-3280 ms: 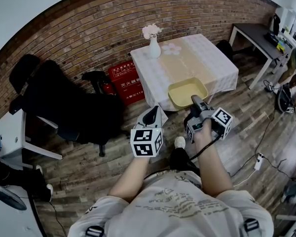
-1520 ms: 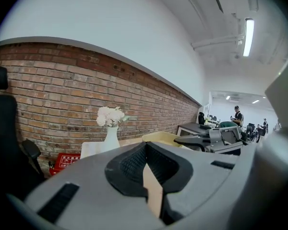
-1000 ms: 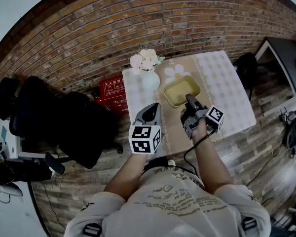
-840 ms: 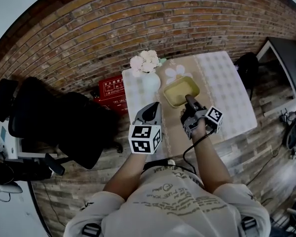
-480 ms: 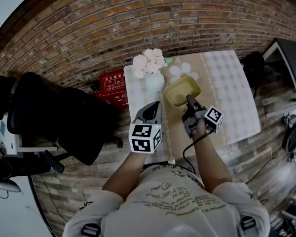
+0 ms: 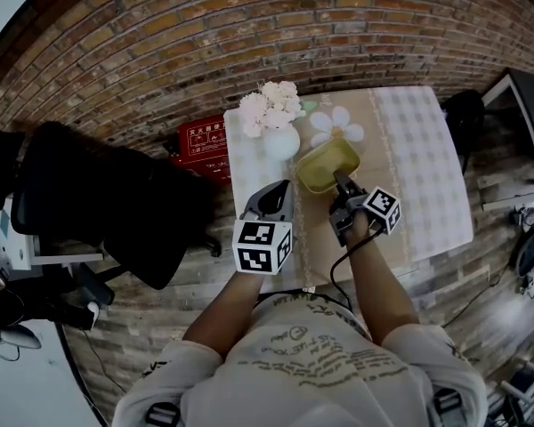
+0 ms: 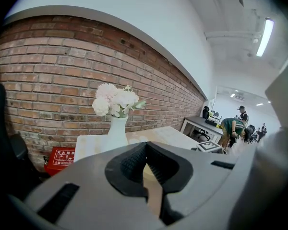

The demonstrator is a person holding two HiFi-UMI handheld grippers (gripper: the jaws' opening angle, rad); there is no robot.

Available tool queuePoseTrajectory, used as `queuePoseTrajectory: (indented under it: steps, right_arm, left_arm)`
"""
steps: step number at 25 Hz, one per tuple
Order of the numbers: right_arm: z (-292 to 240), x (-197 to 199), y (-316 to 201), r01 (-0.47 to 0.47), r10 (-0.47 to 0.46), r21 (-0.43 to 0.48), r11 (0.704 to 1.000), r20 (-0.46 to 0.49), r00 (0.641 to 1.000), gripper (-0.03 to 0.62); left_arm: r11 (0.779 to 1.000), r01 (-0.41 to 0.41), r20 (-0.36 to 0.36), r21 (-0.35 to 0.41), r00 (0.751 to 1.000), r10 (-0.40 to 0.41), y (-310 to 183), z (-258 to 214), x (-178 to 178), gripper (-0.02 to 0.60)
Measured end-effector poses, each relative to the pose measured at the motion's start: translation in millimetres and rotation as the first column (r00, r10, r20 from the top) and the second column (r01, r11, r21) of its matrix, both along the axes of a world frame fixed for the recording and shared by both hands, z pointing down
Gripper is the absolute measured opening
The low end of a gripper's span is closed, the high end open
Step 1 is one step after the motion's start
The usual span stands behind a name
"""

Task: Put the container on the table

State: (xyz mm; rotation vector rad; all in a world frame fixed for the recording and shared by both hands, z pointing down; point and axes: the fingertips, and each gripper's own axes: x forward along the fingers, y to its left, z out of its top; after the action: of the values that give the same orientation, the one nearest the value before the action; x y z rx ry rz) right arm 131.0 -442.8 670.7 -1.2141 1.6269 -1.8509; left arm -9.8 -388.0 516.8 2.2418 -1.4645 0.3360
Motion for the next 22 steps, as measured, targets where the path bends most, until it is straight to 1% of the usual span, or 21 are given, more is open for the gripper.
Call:
queuePoseTrajectory:
  steps: [13,16,19,22]
  right_arm:
    - [23.2,-4.2,5.3,0.034,-0.039,-0.076,0.997,-0.059,0.998,0.196]
    - [27.5,-4.1,7.2,0.041,-0.049,-0.094,0.995,-0.092,0.995,0.196]
    - [27.5,-3.7,6.9,0.053,-0.067,-0.095,0.994,-0.152,0.986,0.196]
    - [24.9,-2.8,6.4,0.064,-0.080,-0.081,0.995,-0.214,0.974,0.258]
  left_arm:
    - [1.000,0.001,0.002,-0.031,1.000,-0.001,2.4,11.4,1.4,0.006]
    - [0.999,-0.001,0.002,-0.047,1.000,0.001,4.0,17.7,1.1,0.006]
    - [0.998,-0.001,0.000,-0.058,1.000,0.001,5.0,19.8,0.3,0.006]
    - [0.998,-0.005,-0.004,-0.061,1.000,0.005,5.3,20.7,1.8,0.006]
